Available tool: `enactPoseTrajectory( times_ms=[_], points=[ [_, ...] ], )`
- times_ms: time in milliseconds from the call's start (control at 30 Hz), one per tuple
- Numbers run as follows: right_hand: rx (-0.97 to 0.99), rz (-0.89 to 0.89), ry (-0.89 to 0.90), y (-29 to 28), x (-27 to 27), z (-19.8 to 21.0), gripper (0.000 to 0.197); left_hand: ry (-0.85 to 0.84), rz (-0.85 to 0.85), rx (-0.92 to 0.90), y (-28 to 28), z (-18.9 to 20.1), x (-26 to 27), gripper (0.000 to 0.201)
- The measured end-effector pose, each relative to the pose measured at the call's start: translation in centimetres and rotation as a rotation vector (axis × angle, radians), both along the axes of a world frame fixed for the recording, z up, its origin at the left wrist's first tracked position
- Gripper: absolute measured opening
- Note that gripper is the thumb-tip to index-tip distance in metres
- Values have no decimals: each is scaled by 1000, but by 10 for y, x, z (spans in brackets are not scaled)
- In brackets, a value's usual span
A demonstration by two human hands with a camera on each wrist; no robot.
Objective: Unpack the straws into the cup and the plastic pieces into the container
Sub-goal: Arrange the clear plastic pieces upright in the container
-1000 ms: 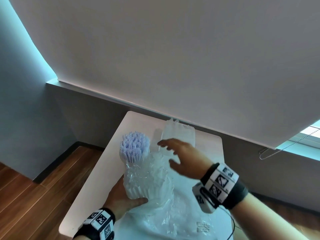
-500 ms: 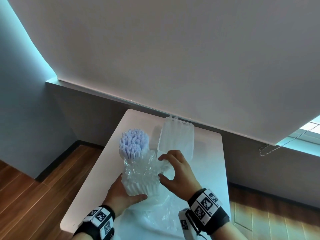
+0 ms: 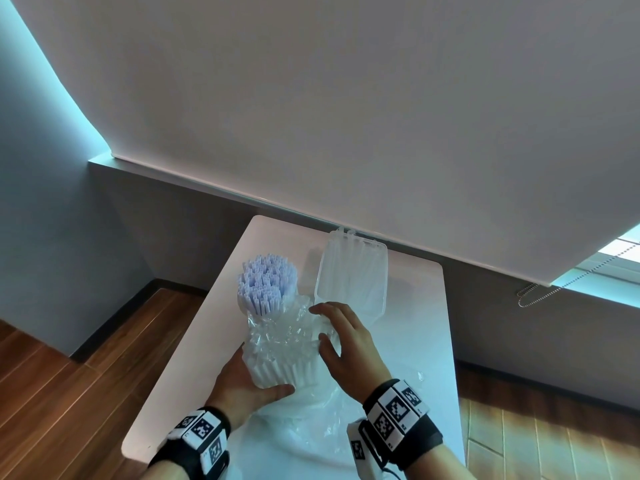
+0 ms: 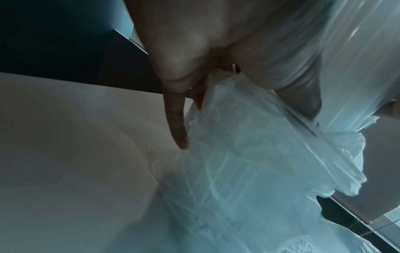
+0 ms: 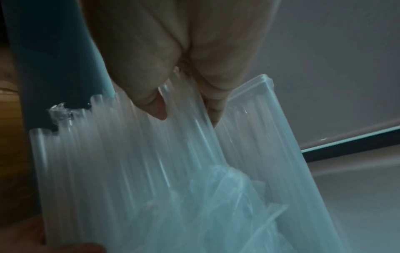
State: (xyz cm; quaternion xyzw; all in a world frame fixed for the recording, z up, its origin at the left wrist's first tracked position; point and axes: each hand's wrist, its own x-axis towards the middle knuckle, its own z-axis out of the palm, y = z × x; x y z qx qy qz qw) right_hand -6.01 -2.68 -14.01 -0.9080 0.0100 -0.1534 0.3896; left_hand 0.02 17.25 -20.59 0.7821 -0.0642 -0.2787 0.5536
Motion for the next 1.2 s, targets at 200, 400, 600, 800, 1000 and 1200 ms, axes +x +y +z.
enactPoseTrajectory(
  times_ms=[200, 400, 600, 800, 1000, 1200],
  points=[
    [22, -107, -18, 1, 2, -4, 41, 21, -5, 8, 2, -3, 1, 107],
    [106, -34, 43, -1, 0, -1, 61, -11, -4, 24, 2, -6, 1, 98],
    [155, -88, 65, -1, -4, -7, 63, -5, -11, 1, 2, -5, 1, 99],
    [114, -156, -8, 2, -1, -7, 47, 9, 0, 9, 1, -6, 1, 94],
    [60, -151, -86, 3, -1, -9, 34, 19, 3, 14, 3, -7, 1, 95],
    [61, -204, -121, 6, -1, -3, 45, 9, -24, 18, 2, -5, 1, 93]
  ],
)
